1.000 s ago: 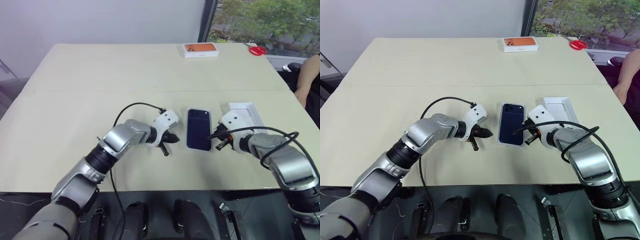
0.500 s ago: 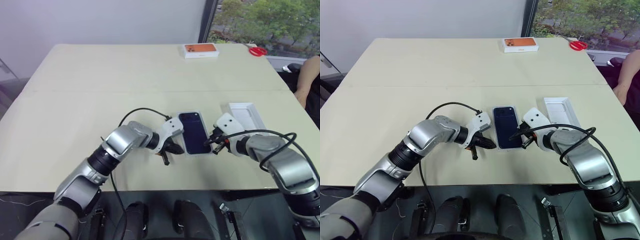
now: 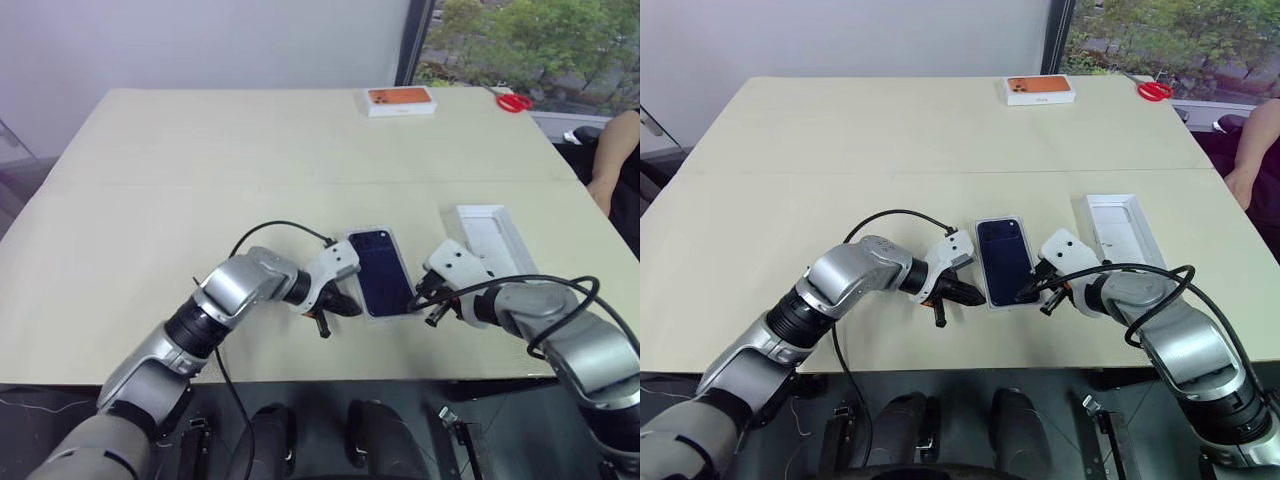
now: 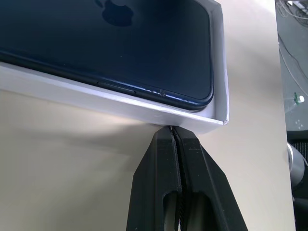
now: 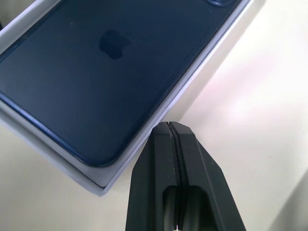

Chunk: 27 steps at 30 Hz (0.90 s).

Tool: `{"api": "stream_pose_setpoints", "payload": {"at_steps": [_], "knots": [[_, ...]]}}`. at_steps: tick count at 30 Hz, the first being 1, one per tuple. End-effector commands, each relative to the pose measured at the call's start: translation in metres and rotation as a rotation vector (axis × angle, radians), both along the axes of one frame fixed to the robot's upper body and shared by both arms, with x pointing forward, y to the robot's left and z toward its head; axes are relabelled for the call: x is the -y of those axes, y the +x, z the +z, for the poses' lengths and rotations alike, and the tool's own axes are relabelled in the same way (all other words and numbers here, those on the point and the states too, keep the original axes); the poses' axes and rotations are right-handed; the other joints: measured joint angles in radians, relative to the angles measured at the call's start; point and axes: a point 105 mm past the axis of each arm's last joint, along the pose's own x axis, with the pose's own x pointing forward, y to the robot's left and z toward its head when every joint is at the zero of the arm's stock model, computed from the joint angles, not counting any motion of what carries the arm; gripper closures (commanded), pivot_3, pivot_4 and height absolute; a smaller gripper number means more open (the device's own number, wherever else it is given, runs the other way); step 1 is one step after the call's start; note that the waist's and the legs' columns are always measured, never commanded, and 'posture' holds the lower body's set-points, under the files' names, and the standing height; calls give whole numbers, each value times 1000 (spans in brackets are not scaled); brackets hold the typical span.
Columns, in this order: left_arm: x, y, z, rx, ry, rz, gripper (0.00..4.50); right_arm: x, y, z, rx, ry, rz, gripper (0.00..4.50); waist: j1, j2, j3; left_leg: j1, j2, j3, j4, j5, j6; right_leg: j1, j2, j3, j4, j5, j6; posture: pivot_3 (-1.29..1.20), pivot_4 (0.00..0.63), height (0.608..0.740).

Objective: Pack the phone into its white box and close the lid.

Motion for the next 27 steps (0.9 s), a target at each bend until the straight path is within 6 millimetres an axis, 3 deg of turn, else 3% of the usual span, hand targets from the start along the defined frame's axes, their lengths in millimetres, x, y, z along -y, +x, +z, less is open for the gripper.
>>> {"api": "stream_pose_setpoints", "payload": {"at_steps": [1, 11, 18, 21, 23, 27], "knots": [[1, -2, 10, 25, -39, -11, 4427, -20, -13, 1, -20, 35, 104, 4500, 0, 0, 0, 0, 0, 0, 0, 0, 0, 0, 0, 0, 0, 0, 0, 0, 150, 740], [-3, -2, 10, 26, -34, 6, 4427, -18, -12, 2, -19, 30, 102, 4500, 0, 0, 0, 0, 0, 0, 0, 0, 0, 0, 0, 0, 0, 0, 0, 0, 150, 740], [-19, 5, 15, 42, -31, 47, 4427, 4, -5, 16, 29, -2, 32, 4500, 0, 0, 0, 0, 0, 0, 0, 0, 0, 0, 0, 0, 1, 0, 0, 0, 150, 740], [-32, 10, 20, 69, -31, 75, 4500, 17, 3, 41, 78, 84, -45, 3576, 0, 0, 0, 0, 0, 0, 0, 0, 0, 0, 0, 0, 1, 0, 0, 0, 150, 740], [-39, 12, 25, 96, -44, 82, 4500, 25, 7, 53, 102, 96, -89, 2678, 0, 0, 0, 0, 0, 0, 0, 0, 0, 0, 0, 0, 1, 0, 0, 0, 150, 740], [-49, 12, 45, 193, -147, 49, 4500, 63, 29, 64, 134, 119, -369, 662, 1, 0, 0, 0, 0, 0, 0, 0, 0, 0, -1, 0, 1, 0, 0, 0, 150, 740]]}}
